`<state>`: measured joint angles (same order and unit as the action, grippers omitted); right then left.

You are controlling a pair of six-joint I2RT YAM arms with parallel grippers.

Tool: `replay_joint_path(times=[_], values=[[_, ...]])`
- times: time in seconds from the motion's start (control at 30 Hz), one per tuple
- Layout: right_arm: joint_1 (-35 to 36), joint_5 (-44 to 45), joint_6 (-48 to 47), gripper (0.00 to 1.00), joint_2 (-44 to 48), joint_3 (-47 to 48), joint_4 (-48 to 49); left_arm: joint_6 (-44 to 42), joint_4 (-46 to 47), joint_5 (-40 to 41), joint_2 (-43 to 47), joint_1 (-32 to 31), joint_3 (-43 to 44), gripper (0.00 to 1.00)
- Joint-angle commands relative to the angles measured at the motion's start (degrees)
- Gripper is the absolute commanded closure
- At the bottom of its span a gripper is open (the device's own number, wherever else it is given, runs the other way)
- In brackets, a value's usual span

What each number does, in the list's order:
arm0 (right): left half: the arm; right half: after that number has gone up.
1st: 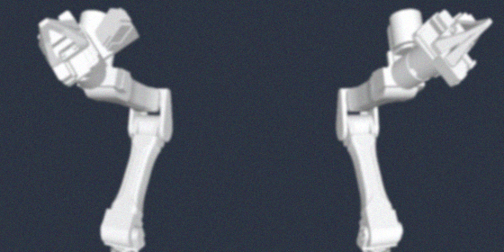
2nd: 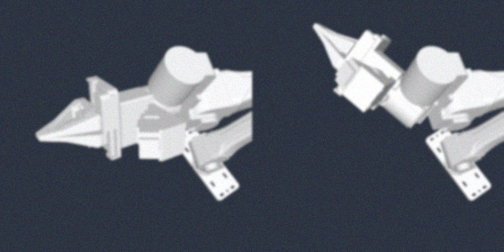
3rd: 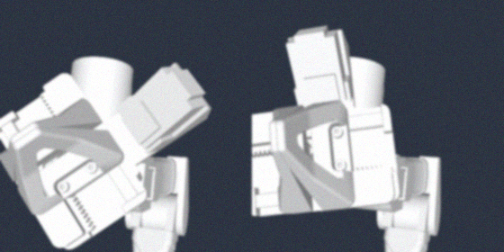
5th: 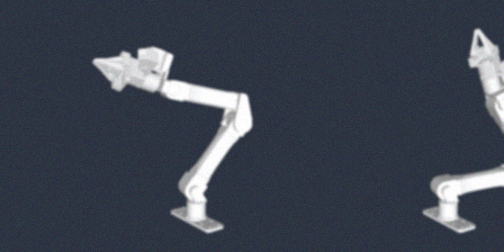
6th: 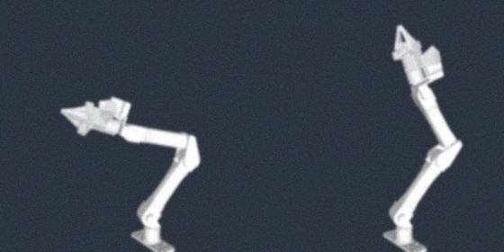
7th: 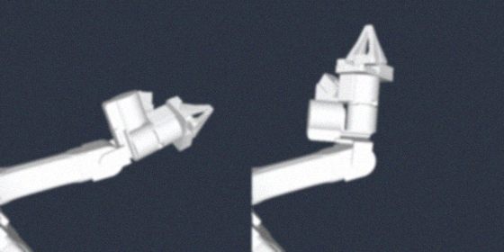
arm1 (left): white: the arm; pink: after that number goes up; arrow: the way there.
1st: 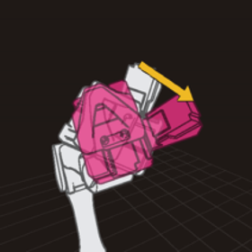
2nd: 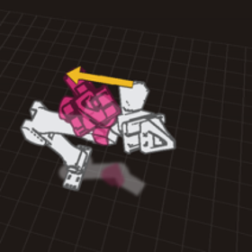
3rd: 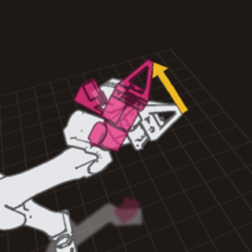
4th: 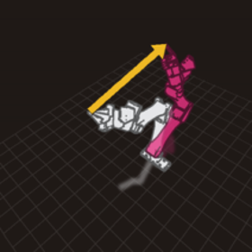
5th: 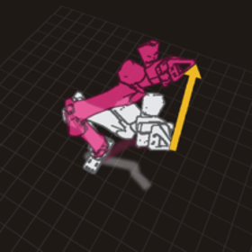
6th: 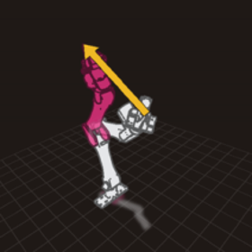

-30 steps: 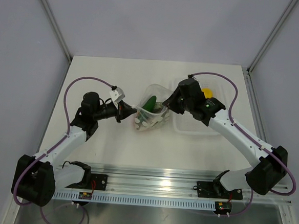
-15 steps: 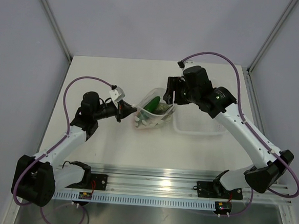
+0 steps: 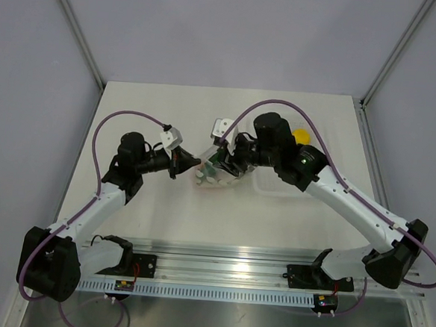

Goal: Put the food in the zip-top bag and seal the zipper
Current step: Zip the zipper food storage bag at the center of the board.

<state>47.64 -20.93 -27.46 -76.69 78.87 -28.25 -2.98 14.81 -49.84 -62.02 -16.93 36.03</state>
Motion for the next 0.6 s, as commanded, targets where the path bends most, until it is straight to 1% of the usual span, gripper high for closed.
replay_joint_path(times=[0.0,0.1,0.23,0.37,0.57], values=[[0.09,-10.6,-8.13,0.49,-5.04,7.07,3.56,-1.76,1.8,-3.24,0.15,-0.12,2.55,1.0],[0.09,-12.81,-9.62,0.49,-8.65,8.75,4.26,-1.67,1.8,-3.68,0.06,-0.12,2.64,1.0],[-0.09,-14.14,-11.29,0.48,-13.65,11.65,1.98,-2.46,0.93,-3.86,0.49,0.05,2.73,1.0],[-0.79,-17.38,-11.39,0.48,-15.33,12.27,1.62,-2.55,0.75,-4.21,0.76,0.32,2.55,1.0],[-0.97,-18.1,-10.86,0.49,-16.74,12.45,1.0,-2.29,0.75,-4.56,0.67,0.4,2.64,1.0]])
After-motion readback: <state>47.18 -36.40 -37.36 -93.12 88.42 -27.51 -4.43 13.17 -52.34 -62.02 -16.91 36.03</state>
